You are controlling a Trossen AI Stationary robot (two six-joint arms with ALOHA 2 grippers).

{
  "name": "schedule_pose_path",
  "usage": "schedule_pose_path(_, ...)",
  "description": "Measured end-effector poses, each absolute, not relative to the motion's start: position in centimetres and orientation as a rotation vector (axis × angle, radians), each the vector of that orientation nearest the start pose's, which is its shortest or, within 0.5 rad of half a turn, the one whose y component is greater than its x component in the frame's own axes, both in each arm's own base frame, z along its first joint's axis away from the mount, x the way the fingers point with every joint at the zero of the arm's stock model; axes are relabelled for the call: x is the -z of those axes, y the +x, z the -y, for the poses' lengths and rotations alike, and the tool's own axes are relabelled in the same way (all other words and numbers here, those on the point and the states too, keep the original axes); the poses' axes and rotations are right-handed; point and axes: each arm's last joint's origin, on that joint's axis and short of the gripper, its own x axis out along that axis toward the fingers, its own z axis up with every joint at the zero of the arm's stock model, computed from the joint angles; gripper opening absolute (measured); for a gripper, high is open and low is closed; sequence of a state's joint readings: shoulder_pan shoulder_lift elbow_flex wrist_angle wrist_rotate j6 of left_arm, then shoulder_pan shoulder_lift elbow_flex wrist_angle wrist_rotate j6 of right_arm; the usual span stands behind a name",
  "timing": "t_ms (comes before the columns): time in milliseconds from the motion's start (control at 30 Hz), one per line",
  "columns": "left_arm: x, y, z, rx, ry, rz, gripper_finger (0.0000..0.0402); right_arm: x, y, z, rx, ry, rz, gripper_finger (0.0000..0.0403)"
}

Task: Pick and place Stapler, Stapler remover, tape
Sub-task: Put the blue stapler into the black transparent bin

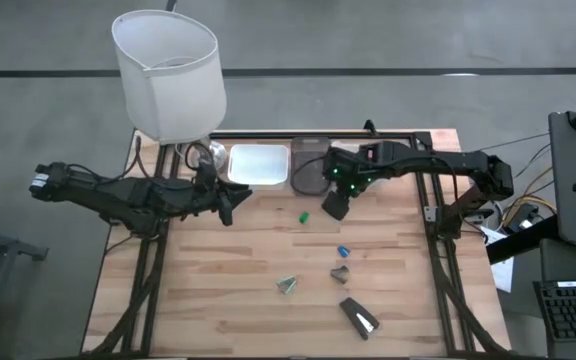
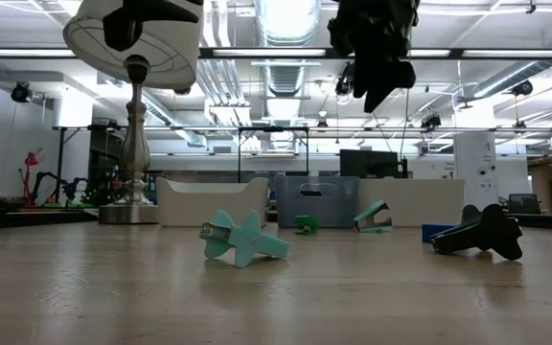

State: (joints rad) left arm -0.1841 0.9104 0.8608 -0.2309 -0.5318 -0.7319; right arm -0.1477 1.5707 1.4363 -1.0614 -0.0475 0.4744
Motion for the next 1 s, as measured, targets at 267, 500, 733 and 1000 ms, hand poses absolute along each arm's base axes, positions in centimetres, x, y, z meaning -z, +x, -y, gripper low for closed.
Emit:
schedule_pose_path(267, -33.1, 19.4, 2.2, -0.41, -0.623, -0.163, 0.011, -29.3, 30.3, 2.9, 0.348, 0.522, -1.19, 0.0208)
schedule_pose_path(500, -32.7, 19.3, 2.3, -0.383, -0.634, -0.215, 0.011, -28.0, 30.5, 1.9, 0.339, 0.531, -1.192, 0.0205)
schedule_pose_path(733, -31.7, 19.9, 2.5, -0.386, -0.613, -0.296, 0.011, -27.0, 30.3, 1.0, 0.335, 0.531, -1.221, 0.0205)
schedule_pose_path(1000, -30.1, 21.5, 2.9, -0.38, -0.596, -0.392, 0.011, -26.9, 30.3, 0.2, 0.311, 0.514, -1.224, 0.0203)
